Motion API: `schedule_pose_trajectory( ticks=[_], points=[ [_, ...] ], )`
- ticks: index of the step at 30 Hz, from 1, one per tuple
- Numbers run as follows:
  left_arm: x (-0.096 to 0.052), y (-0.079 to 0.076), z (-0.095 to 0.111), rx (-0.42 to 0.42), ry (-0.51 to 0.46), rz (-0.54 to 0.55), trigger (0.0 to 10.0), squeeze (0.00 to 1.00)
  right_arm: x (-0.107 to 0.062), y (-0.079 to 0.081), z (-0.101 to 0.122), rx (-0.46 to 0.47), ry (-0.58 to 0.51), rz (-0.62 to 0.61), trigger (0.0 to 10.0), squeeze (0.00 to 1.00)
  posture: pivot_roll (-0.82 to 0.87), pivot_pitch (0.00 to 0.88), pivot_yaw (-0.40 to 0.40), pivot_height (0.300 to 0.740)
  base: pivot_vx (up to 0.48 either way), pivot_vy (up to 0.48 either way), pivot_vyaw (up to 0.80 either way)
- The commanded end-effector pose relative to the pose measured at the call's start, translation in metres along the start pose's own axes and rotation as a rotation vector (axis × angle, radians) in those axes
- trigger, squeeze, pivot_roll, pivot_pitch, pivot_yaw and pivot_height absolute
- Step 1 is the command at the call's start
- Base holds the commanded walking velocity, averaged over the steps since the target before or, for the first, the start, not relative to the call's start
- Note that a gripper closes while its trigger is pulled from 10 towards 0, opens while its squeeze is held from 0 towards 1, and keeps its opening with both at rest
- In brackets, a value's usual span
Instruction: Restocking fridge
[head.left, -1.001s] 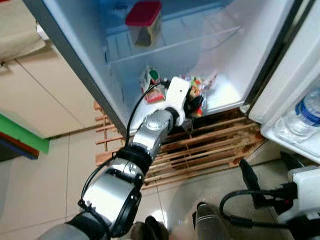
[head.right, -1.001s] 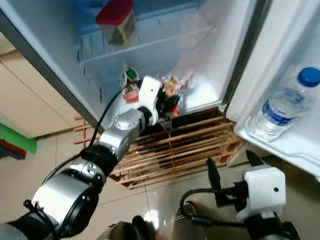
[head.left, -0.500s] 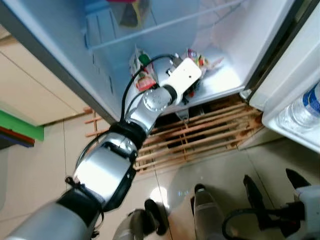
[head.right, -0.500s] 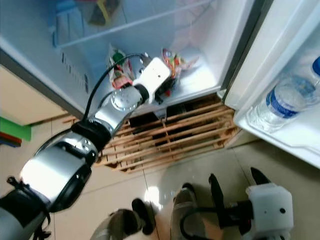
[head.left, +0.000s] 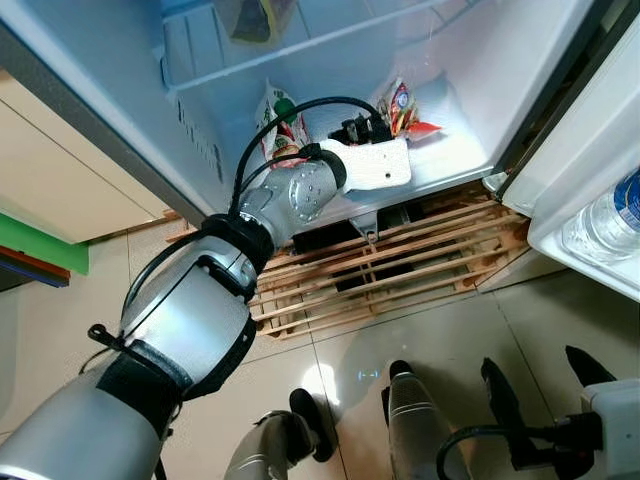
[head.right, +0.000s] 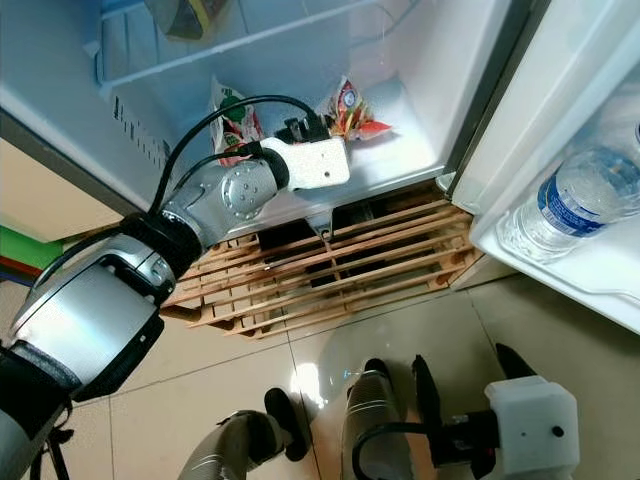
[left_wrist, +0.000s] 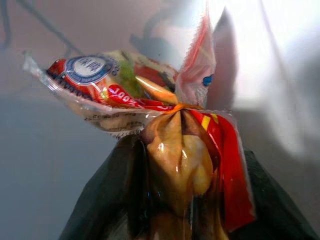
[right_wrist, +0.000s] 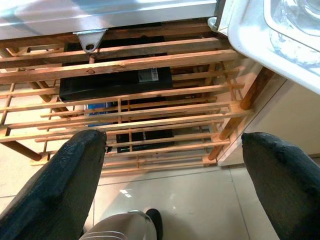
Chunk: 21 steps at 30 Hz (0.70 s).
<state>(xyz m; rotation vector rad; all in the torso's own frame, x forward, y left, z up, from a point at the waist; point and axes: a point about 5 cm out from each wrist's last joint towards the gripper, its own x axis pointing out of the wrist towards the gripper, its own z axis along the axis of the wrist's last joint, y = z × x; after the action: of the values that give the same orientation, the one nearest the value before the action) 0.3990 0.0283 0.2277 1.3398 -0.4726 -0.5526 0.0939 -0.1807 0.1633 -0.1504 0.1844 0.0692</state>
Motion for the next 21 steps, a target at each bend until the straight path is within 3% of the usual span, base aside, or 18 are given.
schedule_pose_trajectory(
  ticks=[1, 3, 8, 13, 15, 17, 18, 19, 21],
  points=[
    [-0.001, 0.012, -0.004, 0.126, -0.006, 0.038, 10.0, 1.00, -0.003, 0.002, 0.004, -0.005, -0.011, 0.003, 10.0, 0.00, -0.55, 0.371, 0.167, 0.740, 0.000, 0.000, 0.00],
    [-0.001, 0.022, -0.005, 0.216, -0.008, 0.074, 10.0, 1.00, -0.002, 0.001, 0.004, -0.006, -0.008, 0.006, 10.0, 0.00, -0.55, 0.366, 0.164, 0.740, 0.000, 0.000, 0.00],
    [-0.001, 0.035, -0.008, 0.322, 0.000, 0.117, 10.0, 1.00, 0.002, 0.001, 0.005, -0.009, -0.010, 0.018, 10.0, 0.00, -0.53, 0.352, 0.157, 0.740, 0.000, 0.000, 0.00],
    [-0.001, 0.034, -0.007, 0.323, -0.014, 0.124, 10.0, 1.00, 0.008, 0.001, 0.005, -0.011, -0.019, 0.034, 10.0, 0.00, -0.52, 0.338, 0.152, 0.740, 0.000, 0.000, 0.00],
    [-0.002, 0.026, -0.005, 0.262, -0.033, 0.099, 10.0, 1.00, 0.013, 0.000, 0.006, -0.013, -0.035, 0.043, 10.0, 0.00, -0.51, 0.325, 0.145, 0.740, 0.000, 0.000, 0.00],
    [-0.001, 0.023, -0.003, 0.137, -0.034, 0.095, 10.0, 1.00, 0.017, 0.000, 0.006, -0.015, -0.044, 0.050, 10.0, 0.00, -0.51, 0.313, 0.145, 0.740, 0.000, 0.000, 0.00],
    [-0.001, 0.023, -0.003, 0.137, -0.034, 0.095, 10.0, 1.00, 0.017, 0.000, 0.006, -0.015, -0.044, 0.050, 10.0, 0.00, -0.51, 0.313, 0.145, 0.740, 0.000, 0.000, 0.00],
    [-0.001, 0.021, -0.001, 0.054, -0.041, 0.081, 10.0, 1.00, 0.019, -0.001, 0.006, -0.016, -0.049, 0.053, 10.0, 0.00, -0.50, 0.301, 0.142, 0.740, 0.000, 0.000, 0.00],
    [0.001, 0.017, 0.006, -0.197, -0.081, 0.039, 10.0, 1.00, 0.022, -0.002, 0.007, -0.018, -0.057, 0.056, 10.0, 0.00, -0.49, 0.290, 0.144, 0.740, 0.000, 0.000, 0.00]
  ],
)
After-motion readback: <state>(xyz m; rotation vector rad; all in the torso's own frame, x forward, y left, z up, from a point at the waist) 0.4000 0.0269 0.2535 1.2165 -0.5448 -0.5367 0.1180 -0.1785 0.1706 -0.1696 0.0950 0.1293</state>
